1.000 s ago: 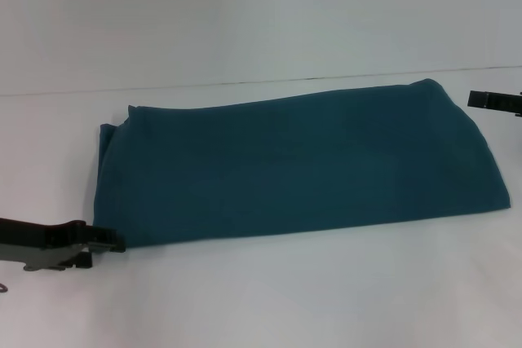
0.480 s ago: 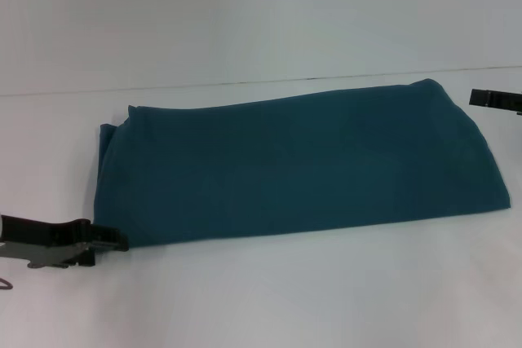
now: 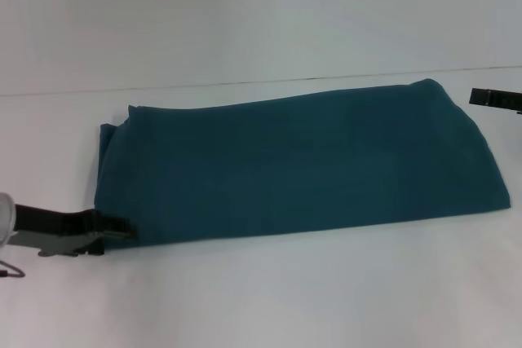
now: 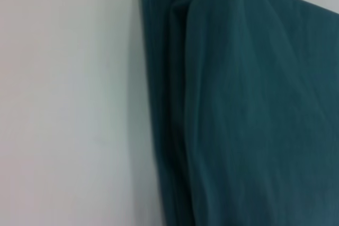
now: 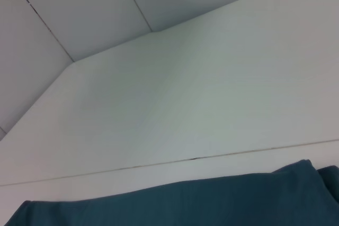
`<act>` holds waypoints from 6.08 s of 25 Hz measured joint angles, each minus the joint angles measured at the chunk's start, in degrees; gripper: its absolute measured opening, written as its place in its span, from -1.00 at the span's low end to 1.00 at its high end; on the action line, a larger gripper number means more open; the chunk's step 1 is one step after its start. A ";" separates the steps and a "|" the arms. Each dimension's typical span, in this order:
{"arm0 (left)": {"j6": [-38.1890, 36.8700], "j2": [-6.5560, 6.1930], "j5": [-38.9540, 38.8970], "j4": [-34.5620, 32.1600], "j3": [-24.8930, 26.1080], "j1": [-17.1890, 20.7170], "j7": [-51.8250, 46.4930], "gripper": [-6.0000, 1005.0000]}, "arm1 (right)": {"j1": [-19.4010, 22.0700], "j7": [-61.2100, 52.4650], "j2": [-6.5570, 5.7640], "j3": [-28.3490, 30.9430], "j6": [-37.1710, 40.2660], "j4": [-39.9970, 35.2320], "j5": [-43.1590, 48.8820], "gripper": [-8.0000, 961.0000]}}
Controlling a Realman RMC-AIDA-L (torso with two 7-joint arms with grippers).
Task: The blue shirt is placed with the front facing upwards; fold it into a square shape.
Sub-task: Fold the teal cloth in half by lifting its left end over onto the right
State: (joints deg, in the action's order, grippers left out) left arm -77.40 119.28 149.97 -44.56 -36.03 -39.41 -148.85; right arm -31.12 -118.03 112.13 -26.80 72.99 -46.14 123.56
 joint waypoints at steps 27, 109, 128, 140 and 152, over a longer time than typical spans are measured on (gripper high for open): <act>0.46 0.21 0.04 0.36 0.00 -1.06 1.68 0.35 | -0.09 0.09 0.00 0.00 -0.67 0.00 0.01 0.51; -0.26 0.23 4.17 -1.53 -2.99 -2.84 0.40 0.35 | -0.57 -0.17 0.00 0.53 -0.65 -0.89 0.01 0.51; -5.28 0.21 6.06 -3.79 -4.72 -2.82 -0.19 0.35 | -0.61 -0.23 -0.09 0.53 -0.66 -0.88 0.01 0.51; -1.32 0.69 6.12 -2.43 -8.54 -3.50 -2.41 0.35 | -0.49 -0.41 -0.09 0.53 -0.17 -1.36 0.01 0.51; 0.02 0.55 6.10 -1.94 -9.15 -4.30 -2.66 0.35 | -0.52 -0.44 -0.09 0.53 -0.12 -1.46 -0.08 0.51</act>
State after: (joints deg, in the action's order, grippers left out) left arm -77.38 119.83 156.07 -46.49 -45.18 -43.71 -151.52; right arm -31.64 -118.47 112.04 -26.27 72.87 -47.60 123.48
